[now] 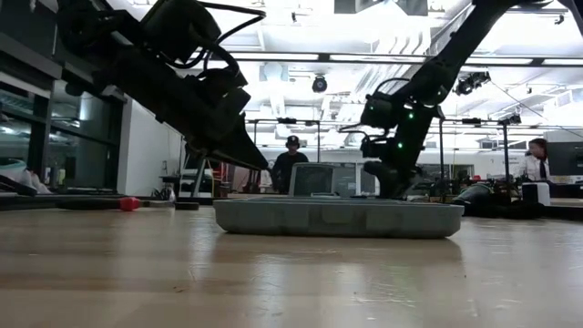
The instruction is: Prefit tool cases
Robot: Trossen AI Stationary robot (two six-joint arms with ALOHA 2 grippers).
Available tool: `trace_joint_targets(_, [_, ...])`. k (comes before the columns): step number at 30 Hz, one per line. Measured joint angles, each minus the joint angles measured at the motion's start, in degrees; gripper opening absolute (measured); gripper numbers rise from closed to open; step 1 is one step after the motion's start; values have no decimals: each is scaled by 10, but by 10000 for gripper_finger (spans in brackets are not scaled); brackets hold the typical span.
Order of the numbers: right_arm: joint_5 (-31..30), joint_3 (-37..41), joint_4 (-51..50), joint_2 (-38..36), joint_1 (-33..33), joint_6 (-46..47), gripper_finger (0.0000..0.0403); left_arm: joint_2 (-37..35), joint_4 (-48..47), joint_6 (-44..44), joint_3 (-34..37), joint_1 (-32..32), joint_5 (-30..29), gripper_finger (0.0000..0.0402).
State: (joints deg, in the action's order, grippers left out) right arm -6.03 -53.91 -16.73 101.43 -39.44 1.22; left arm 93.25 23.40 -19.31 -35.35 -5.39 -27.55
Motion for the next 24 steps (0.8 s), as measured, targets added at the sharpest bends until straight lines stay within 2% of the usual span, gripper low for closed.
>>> trace_joint_targets(2, [4,0,-4,4,0,-1,25,0,0,0,0,0,0,99])
trace_joint_targets(4, [15,0,-5,9,1,-3,7,0,0,0,0,0,0,99])
trace_joint_targets(8, [33,0,11,10,8,3,16,0,0,0,0,0,-1,99])
trace_joint_targets(16, [94,0,28,10,39,20,3,0,0,0,0,1,-1,99])
trace_joint_targets(22, [185,0,86,10,65,29,1,0,0,0,0,1,-1,99])
trace_joint_targets(24, [195,-2,99,9,71,29,0,0,1,0,0,1,-1,99])
